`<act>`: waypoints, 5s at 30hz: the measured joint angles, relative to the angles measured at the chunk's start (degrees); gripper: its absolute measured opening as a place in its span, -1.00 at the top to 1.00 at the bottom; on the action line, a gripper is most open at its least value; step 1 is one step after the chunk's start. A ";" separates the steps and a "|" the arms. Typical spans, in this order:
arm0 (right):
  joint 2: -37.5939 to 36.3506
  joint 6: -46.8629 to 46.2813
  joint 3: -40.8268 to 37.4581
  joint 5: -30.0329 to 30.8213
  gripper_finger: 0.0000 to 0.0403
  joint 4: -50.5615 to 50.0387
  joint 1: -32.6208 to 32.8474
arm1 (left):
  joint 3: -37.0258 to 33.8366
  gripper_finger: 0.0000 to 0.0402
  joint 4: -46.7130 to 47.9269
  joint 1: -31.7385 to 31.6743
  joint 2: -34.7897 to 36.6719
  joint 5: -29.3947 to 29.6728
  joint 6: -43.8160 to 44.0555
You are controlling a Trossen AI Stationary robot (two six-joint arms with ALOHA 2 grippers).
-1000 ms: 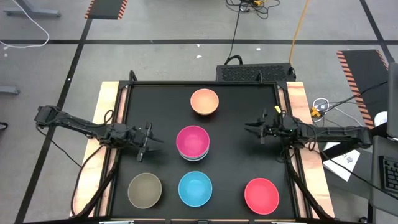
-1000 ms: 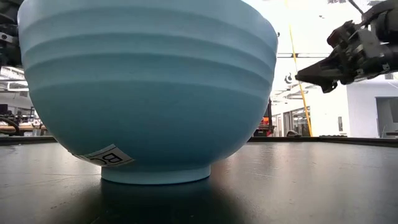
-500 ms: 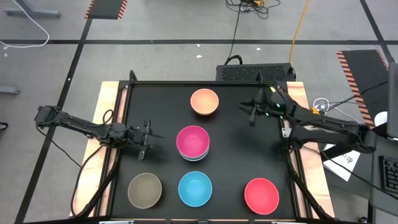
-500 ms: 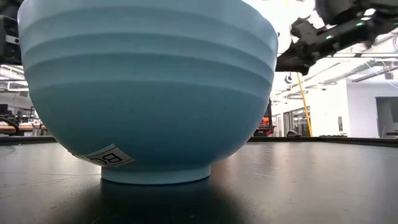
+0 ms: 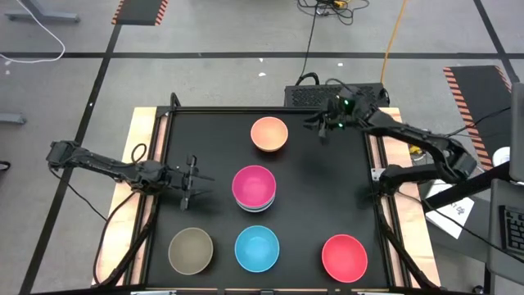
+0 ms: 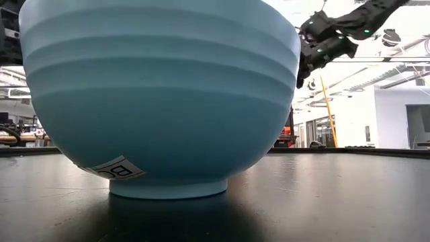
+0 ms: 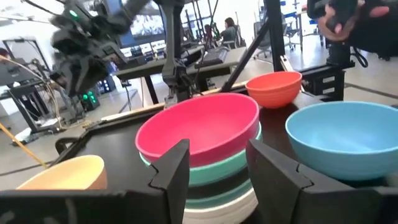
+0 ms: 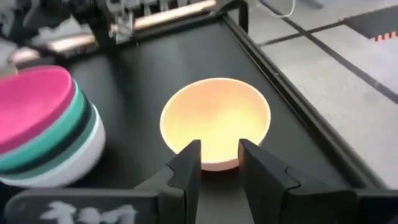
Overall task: Nest bowls inside each other
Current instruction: Stack the orange bowl on the pink bowl
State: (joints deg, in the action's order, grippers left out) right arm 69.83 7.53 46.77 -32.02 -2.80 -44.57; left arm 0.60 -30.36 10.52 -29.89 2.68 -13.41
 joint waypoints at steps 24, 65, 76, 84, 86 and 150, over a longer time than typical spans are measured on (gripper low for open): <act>17.67 47.60 20.27 1.78 0.50 -17.47 5.96 | 0.00 0.20 1.85 0.00 -0.02 0.24 10.35; 14.13 2.41 21.08 -8.48 0.50 5.56 6.41 | 0.00 0.20 5.30 0.09 -0.02 -4.28 12.03; 14.53 15.97 21.08 5.68 0.50 -3.32 7.27 | 0.00 0.20 5.37 0.11 -0.03 -4.33 12.60; 15.15 27.20 24.89 9.77 0.44 -19.55 3.96 | 0.00 0.20 5.35 0.11 -0.04 -4.29 12.23; 16.71 28.42 27.37 10.21 0.39 -23.08 4.25 | 0.00 0.20 5.35 0.11 -0.04 -4.28 11.85; 39.66 36.83 38.72 9.41 -0.37 -37.19 15.81 | 0.00 0.20 9.26 0.11 -0.07 -4.28 13.75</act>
State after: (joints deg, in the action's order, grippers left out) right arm 109.49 44.36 85.49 -22.61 -39.99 -28.75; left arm 0.60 -21.10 10.63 -29.95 -1.61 0.34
